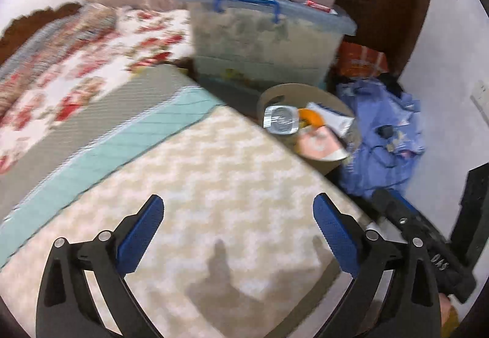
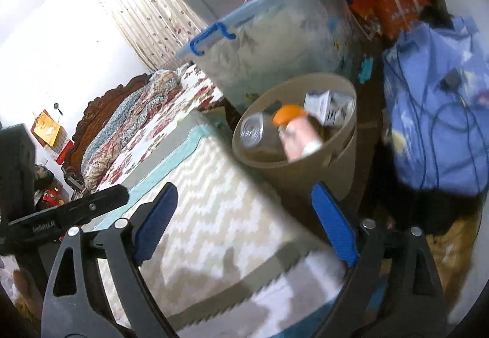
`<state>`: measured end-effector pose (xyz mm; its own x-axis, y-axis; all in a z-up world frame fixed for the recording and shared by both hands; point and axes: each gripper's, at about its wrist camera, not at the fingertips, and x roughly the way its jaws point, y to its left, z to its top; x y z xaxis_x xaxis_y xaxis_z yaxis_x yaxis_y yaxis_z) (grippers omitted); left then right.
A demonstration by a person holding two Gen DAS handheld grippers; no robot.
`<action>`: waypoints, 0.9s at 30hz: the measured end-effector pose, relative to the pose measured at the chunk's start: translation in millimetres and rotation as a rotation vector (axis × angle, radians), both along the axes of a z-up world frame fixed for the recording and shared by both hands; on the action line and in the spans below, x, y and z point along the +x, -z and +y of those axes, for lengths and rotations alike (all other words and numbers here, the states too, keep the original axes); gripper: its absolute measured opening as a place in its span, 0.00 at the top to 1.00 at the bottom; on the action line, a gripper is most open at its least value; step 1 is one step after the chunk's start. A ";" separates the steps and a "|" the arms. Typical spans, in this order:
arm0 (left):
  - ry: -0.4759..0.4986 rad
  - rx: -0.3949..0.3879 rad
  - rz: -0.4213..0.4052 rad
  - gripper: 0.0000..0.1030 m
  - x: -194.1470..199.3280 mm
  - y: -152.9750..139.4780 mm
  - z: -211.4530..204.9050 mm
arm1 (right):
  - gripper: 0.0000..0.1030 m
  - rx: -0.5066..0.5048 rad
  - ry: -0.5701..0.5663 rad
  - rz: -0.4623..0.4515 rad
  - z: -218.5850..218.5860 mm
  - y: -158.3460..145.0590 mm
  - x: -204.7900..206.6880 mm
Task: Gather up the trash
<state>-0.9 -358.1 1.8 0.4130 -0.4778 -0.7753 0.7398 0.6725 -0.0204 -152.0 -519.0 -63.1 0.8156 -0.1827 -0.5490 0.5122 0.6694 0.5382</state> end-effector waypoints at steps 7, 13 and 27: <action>-0.113 0.015 -0.110 0.08 -17.9 -12.9 63.1 | 0.06 -0.048 0.002 0.016 55.6 -17.1 -13.3; -0.154 0.003 -0.196 0.08 -36.9 -25.7 99.1 | 0.04 -0.100 -0.010 0.007 91.9 -35.4 -25.7; -0.188 -0.098 -0.228 0.08 -62.9 -47.2 146.4 | 0.04 -0.147 -0.040 0.020 138.8 -53.4 -35.5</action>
